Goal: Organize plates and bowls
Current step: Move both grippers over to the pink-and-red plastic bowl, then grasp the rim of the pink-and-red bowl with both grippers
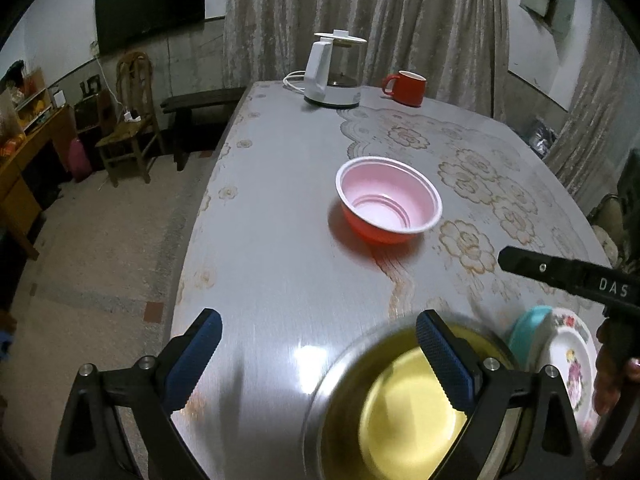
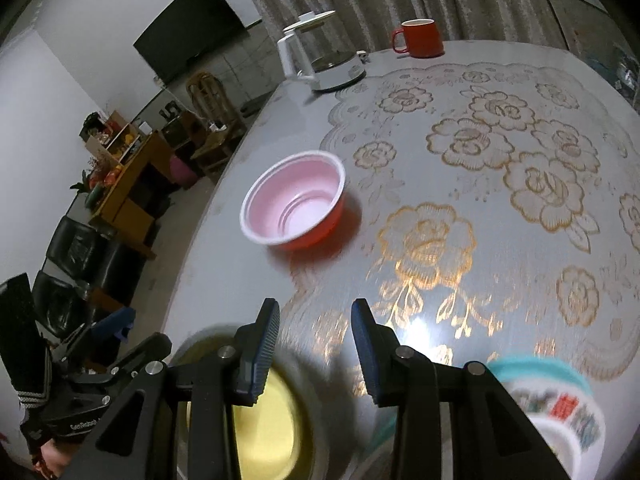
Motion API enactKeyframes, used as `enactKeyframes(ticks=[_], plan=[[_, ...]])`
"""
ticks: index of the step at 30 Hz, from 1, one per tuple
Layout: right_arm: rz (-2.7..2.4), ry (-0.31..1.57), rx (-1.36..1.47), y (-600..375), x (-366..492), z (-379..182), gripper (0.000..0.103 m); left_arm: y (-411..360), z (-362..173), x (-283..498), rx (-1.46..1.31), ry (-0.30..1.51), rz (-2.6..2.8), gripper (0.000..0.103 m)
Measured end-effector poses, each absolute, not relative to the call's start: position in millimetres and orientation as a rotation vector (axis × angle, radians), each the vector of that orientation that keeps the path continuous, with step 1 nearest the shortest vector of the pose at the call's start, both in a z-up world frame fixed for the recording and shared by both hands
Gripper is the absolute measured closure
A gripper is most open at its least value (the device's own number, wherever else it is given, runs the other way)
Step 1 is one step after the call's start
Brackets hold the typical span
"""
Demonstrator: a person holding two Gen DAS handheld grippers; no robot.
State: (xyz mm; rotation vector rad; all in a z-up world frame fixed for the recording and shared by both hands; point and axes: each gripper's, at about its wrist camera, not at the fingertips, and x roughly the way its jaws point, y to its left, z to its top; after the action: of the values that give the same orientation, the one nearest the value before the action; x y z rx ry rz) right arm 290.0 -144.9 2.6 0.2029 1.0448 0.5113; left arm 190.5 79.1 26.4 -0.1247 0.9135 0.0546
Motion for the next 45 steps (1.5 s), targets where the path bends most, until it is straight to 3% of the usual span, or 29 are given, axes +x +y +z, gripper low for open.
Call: enactKeyframes(ticks=[18, 26, 31, 38, 45], plan=[[0.456, 1.105, 0.222, -117.0, 378.6, -27.0, 0.066, 93.7, 14.7, 283.0, -0.200, 0.936, 0.007, 0.006], [0.460, 1.112, 0.253, -114.5, 394.7, -37.9, 0.067, 83.9, 0.5, 307.6, -0.156, 0.960, -0.034, 0.024], [0.464, 1.120, 0.257, -111.9, 400.3, -44.3, 0.068, 78.2, -8.9, 316.0, -0.154, 0.985, -0.058, 0.029], [0.495, 1.149, 0.238, -100.8, 404.6, -56.1, 0.084, 71.3, -19.3, 323.6, -0.110, 1.015, -0.081, 0.052], [0.503, 1.139, 0.223, -102.4, 396.0, -54.5, 0.090, 64.2, -11.4, 314.5, -0.060, 0.972, -0.115, 0.061]])
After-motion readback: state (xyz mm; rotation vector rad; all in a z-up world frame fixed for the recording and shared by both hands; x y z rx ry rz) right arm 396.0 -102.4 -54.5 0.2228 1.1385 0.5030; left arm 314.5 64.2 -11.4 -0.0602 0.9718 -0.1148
